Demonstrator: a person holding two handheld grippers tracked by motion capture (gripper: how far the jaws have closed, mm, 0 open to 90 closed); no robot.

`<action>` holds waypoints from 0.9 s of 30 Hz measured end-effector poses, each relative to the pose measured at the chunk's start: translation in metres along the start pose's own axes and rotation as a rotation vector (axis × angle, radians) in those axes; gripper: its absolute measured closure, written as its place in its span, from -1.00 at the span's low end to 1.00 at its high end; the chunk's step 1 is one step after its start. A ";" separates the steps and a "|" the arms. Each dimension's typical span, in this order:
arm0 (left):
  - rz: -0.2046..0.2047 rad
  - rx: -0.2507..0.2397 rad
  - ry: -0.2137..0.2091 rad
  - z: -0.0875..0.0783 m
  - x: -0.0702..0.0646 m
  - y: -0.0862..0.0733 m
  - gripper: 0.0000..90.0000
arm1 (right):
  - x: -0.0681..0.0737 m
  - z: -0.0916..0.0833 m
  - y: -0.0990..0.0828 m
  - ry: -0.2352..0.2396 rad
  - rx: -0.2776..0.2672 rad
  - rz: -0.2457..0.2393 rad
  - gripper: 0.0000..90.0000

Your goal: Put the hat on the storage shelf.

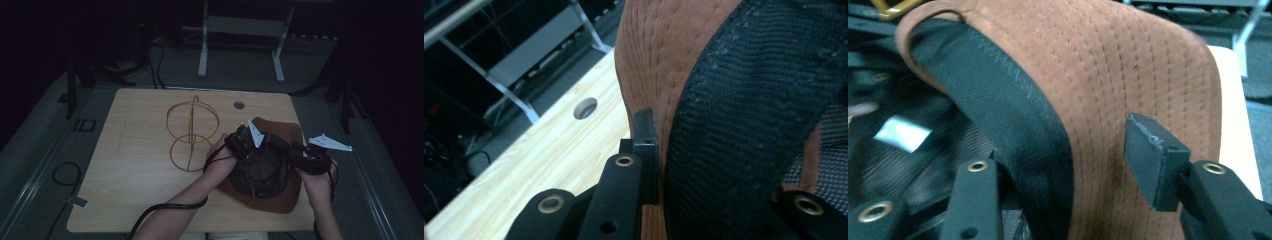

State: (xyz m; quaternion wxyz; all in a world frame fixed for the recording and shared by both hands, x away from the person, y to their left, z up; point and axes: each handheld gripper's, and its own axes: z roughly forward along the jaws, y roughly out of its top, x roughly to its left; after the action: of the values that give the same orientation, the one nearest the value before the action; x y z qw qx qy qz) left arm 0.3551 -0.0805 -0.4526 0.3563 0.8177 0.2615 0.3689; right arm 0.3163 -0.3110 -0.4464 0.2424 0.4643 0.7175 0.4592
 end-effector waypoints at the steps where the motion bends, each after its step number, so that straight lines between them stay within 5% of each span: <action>1: -0.002 -0.007 0.004 -0.001 0.000 0.000 0.94 | 0.000 -0.006 0.000 0.016 -0.008 -0.010 0.00; 6: -0.008 -0.050 0.012 -0.005 0.003 -0.003 0.94 | 0.002 -0.036 -0.001 0.044 -0.041 -0.057 -0.01; 8: 0.003 -0.124 0.005 -0.013 0.005 -0.007 0.94 | -0.004 -0.049 -0.003 0.025 -0.057 -0.074 0.02; 15: 0.008 -0.236 0.004 -0.030 0.012 -0.019 0.94 | -0.029 -0.064 -0.006 -0.036 -0.075 -0.039 0.11; 17: 0.007 -0.305 -0.031 -0.036 0.017 -0.024 0.93 | -0.035 -0.067 -0.005 -0.052 -0.075 -0.031 0.13; 27: 0.047 -0.475 -0.140 -0.061 0.027 -0.040 0.93 | -0.051 -0.064 0.001 -0.066 -0.071 -0.016 0.17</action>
State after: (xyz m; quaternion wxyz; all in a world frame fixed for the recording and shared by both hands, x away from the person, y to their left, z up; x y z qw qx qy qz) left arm 0.3159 -0.0135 -0.4435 0.5471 0.7404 0.1228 0.3706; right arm 0.2901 -0.3837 -0.4202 0.2860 0.4647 0.6960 0.4667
